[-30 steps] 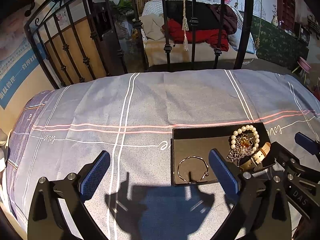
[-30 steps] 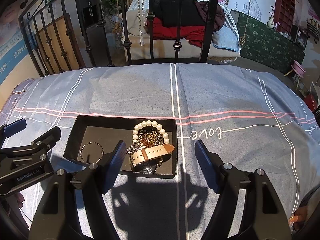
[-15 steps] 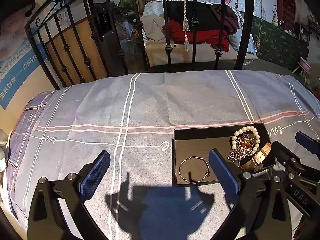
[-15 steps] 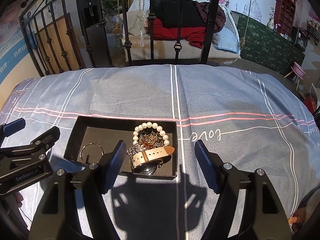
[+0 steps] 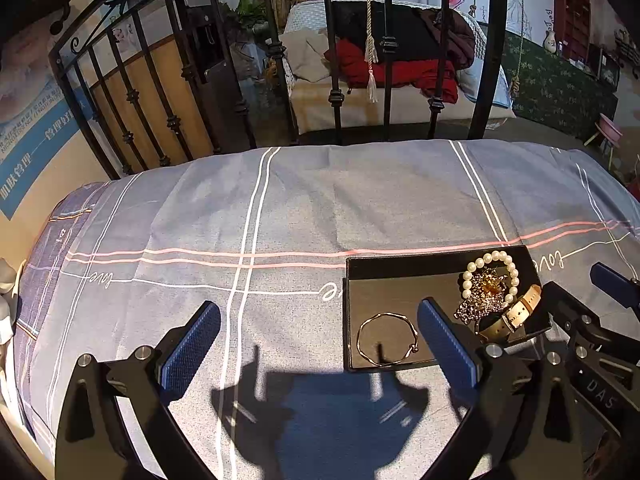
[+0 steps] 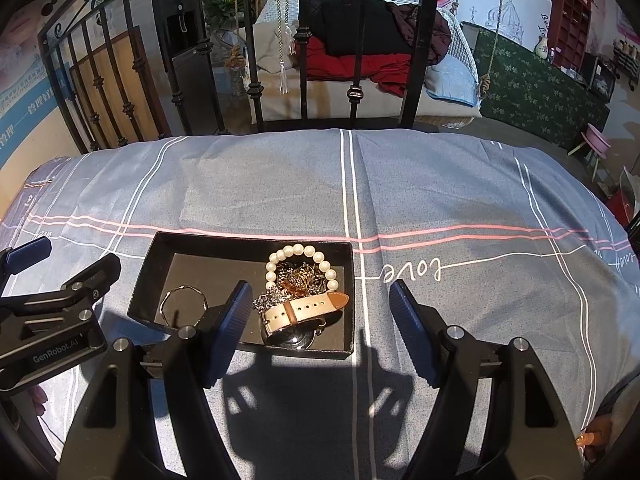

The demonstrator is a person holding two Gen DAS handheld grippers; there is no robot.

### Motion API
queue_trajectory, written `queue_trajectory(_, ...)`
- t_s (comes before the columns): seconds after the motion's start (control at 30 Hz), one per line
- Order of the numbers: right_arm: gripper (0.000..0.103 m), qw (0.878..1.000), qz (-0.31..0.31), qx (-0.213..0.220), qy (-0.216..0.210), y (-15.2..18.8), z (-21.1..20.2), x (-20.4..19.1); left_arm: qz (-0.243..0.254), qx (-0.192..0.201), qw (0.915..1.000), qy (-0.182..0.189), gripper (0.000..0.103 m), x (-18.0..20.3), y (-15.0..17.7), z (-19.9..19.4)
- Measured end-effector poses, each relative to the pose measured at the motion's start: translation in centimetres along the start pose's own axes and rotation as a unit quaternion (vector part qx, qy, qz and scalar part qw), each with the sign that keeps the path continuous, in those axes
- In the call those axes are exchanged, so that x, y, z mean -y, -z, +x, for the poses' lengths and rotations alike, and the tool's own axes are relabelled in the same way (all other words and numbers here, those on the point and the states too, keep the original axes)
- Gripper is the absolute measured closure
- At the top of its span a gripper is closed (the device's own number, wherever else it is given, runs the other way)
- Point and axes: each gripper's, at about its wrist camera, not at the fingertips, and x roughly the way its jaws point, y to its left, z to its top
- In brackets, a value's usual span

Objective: Organize jewelry

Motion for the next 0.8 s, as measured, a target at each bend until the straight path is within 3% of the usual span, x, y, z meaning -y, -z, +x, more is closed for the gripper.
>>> queue_trajectory(0.67,0.032,1.000,0.000,-0.003,0.000,0.53,0.11,0.16,-0.017,0.003,0.9998,0.008,0.006,-0.26,0.17,-0.16)
queue_trajectory(0.8,0.032,1.000,-0.001,-0.005,0.001,0.80,0.12,0.21,-0.011,0.012,0.9993,-0.035,0.006,0.05,0.32,-0.26)
